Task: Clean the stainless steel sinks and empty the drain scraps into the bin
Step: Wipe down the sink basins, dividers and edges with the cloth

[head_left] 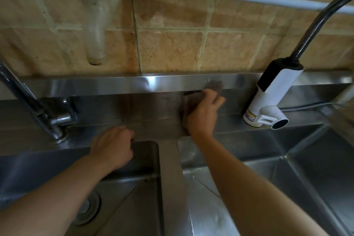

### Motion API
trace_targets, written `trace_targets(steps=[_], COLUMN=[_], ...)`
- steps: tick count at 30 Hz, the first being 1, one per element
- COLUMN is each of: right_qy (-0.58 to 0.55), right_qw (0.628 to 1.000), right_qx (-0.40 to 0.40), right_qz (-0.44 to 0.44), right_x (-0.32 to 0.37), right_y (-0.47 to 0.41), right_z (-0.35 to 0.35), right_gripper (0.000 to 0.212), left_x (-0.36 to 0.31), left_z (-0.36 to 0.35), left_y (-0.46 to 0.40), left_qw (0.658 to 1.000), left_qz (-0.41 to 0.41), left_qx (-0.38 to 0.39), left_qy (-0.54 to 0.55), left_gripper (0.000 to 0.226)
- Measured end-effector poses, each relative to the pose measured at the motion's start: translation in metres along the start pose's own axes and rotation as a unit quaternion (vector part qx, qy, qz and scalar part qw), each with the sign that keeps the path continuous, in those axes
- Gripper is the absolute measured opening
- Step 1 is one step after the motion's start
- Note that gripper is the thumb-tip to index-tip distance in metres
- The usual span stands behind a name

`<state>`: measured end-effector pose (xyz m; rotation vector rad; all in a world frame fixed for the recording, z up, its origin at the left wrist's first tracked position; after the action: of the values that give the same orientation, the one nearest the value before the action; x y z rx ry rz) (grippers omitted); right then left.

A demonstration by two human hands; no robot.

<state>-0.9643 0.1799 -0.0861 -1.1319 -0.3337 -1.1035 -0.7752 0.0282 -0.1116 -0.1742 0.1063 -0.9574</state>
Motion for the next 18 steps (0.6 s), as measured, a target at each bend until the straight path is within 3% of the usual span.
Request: trace_targets(steps=[2,5,9,14,18], right_qy=[0.063,0.143,0.056,-0.086,-0.091], right_qw=[0.991,0.981,0.972,0.974,0.956], right_qx=[-0.043,-0.019,-0.062,0.06,0.01], right_qz=[-0.11,-0.129,-0.218,-0.201,-0.278], right_x=[-0.054,-0.077,-0.059,-0.004,-0.038], right_y=[-0.033,-0.051,-0.021,0.043,0.018], right_z=[0.025,0.036,0.029,-0.011,0.01], right_gripper=[0.049,0.053,0.047,0.046,0.042], left_x=[-0.003,-0.005,-0.008,-0.009,-0.01], left_z=[0.001,0.003,0.003,0.004,0.005], left_y=[-0.004,-0.007,-0.007,-0.008,-0.005], left_qw=[1.0,1.0,0.999,0.999,0.999], left_qz=[-0.005,-0.007,-0.013,-0.01,-0.011], left_qx=[-0.003,-0.004,-0.003,0.004,0.0], left_qy=[-0.01,-0.03,-0.032,-0.042,-0.047], left_gripper=[0.02,0.018,0.017,0.021,0.021])
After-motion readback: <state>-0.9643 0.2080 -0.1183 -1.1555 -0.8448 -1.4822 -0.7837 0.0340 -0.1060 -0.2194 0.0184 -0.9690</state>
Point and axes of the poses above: each hand's wrist, its own y-axis away from the middle knuckle, its own z-axis out of the back of the hand, x = y × z, the point moved 10 cm from there along -y, towards the middle knuckle, and after that the axes turned 15 degrees about -x, right-handed, at the moved point
